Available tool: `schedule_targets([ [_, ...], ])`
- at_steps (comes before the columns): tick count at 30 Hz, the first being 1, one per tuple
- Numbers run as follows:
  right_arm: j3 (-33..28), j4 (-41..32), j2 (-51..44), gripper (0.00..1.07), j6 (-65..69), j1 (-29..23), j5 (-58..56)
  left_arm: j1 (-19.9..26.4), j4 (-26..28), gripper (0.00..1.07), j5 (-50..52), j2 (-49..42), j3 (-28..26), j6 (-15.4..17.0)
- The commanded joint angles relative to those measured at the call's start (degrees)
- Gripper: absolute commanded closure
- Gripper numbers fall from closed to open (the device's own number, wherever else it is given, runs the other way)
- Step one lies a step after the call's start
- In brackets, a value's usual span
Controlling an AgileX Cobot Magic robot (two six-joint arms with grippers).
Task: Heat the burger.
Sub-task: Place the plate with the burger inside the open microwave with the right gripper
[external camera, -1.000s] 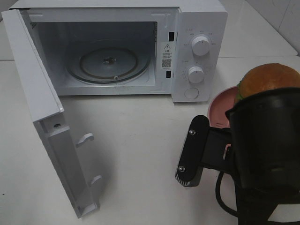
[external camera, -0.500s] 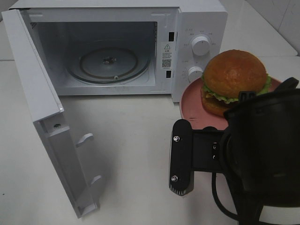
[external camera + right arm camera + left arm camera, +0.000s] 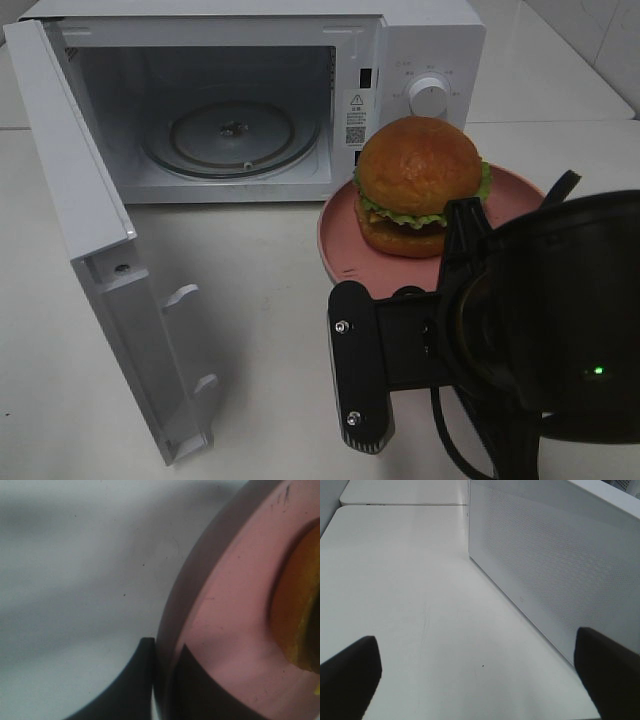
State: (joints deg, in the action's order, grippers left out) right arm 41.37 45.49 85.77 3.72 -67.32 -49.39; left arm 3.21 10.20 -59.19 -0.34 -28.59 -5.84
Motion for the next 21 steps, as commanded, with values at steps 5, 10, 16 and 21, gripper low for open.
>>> schedule_targets([
  [5, 0.1, 4.0, -0.4, 1.07, -7.2, -0.1, 4.6, 0.2, 0.3, 0.07, 0.3, -0.5, 0.2, 0.0],
  [10, 0.1, 4.6, -0.9, 1.07, -11.5, -0.1, 9.1, 0.2, 0.3, 0.07, 0.3, -0.5, 0.2, 0.0],
  [16, 1.0, 5.3, -1.1, 1.07, -13.3, 3.6, 12.1, 0.2, 0.3, 0.07, 0.3, -0.5, 0.2, 0.0],
  [21, 2.2, 4.3, -1.1, 1.07, -20.9, 8.6, 14.9, 0.2, 0.3, 0.07, 0.3, -0.5, 0.2, 0.0],
])
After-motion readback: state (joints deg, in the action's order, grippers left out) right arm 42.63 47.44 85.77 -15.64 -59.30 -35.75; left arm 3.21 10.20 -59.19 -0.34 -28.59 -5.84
